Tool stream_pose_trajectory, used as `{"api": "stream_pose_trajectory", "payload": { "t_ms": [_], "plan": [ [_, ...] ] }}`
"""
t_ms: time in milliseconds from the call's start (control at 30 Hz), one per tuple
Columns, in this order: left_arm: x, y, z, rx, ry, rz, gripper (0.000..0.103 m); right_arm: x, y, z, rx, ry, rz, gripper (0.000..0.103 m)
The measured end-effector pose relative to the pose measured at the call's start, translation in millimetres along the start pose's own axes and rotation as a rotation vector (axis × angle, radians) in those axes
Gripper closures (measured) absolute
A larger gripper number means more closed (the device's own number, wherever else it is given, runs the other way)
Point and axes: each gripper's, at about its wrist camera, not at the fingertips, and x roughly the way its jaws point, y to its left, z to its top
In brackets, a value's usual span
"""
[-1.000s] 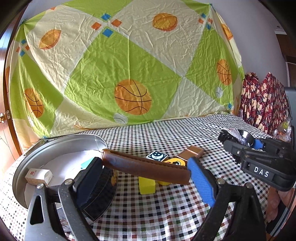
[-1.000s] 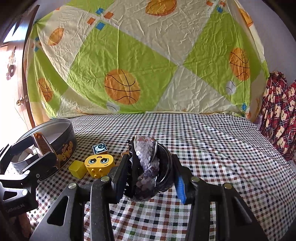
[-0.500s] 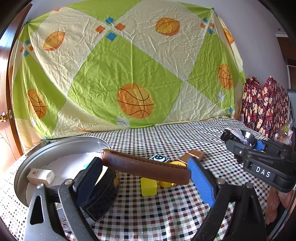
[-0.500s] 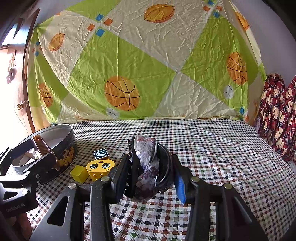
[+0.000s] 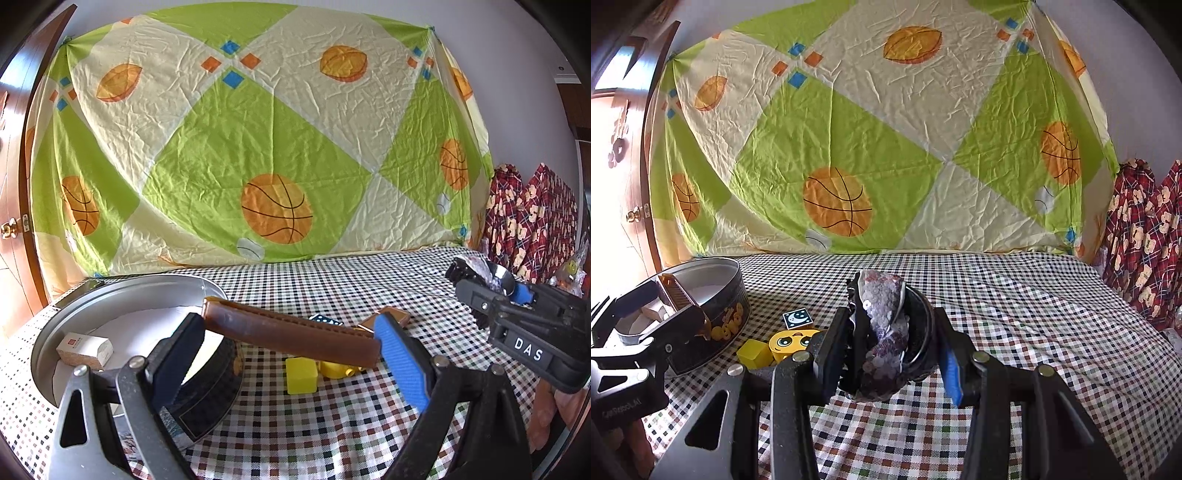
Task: Organize rigid objects
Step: 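Lift the comb with the left tool while the right tool carries the geode toward the tin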
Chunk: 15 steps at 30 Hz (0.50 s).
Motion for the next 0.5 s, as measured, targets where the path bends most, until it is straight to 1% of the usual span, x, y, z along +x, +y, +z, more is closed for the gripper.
{"api": "stream_pose_trajectory", "payload": {
  "t_ms": [500],
  "plan": [
    [-10.1,1.8,0.1,-0.010,-0.052,0.009,0.009,-7.0,2.7,0.0,-0.007,-0.042,-0.001,0.056]
  ]
}}
